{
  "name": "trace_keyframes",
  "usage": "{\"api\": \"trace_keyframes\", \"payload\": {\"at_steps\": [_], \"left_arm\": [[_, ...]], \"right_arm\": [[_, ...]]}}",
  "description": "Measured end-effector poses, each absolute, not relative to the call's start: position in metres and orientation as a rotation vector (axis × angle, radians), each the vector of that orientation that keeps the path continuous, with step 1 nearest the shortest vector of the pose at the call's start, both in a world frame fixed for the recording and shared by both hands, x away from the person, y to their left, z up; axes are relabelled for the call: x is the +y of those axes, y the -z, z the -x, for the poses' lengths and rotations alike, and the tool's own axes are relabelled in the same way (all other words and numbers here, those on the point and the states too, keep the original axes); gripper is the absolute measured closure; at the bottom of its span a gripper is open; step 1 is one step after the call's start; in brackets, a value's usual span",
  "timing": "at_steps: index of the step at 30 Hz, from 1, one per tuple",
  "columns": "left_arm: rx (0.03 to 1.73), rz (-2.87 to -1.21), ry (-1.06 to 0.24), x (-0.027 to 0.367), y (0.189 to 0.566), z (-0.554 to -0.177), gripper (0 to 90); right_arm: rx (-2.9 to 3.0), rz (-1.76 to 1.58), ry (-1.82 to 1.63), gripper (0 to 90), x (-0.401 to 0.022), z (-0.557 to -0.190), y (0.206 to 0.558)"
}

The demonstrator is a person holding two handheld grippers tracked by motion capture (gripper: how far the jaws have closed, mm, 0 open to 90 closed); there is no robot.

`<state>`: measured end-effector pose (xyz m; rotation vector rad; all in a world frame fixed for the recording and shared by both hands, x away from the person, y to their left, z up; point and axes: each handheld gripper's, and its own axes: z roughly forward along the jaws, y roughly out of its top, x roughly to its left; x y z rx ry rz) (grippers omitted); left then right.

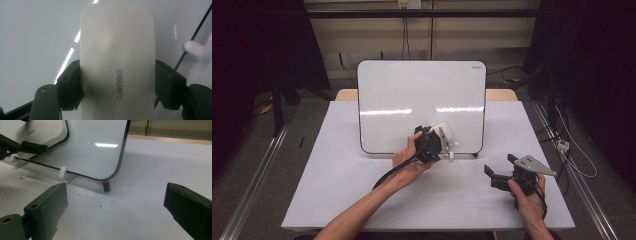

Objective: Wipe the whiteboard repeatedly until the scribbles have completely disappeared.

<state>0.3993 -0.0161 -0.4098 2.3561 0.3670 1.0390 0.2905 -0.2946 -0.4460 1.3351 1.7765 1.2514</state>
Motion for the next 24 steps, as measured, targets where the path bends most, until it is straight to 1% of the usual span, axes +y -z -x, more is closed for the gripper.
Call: {"api": "trace_keyframes", "payload": {"at_steps": [10,15,16,19,24], "left_arm": [[0.465,-2.313,-1.026,0.027,0.405,-0.407,31.2],[0.497,-2.306,-1.027,0.042,0.404,-0.409,31.2],[0.511,-2.302,-1.017,0.043,0.403,-0.41,31.2],[0.517,-2.304,-1.045,0.038,0.404,-0.409,31.1],[0.471,-2.311,-1.063,0.021,0.405,-0.406,31.0]], "right_arm": [[1.774,-1.336,-1.245,5.1,-0.294,-0.291,0.446],[1.776,-1.336,-1.249,5.1,-0.293,-0.29,0.446],[1.775,-1.334,-1.249,5.1,-0.294,-0.29,0.446],[1.776,-1.339,-1.242,5.2,-0.293,-0.291,0.446],[1.782,-1.328,-1.239,5.2,-0.292,-0.292,0.446]]}}
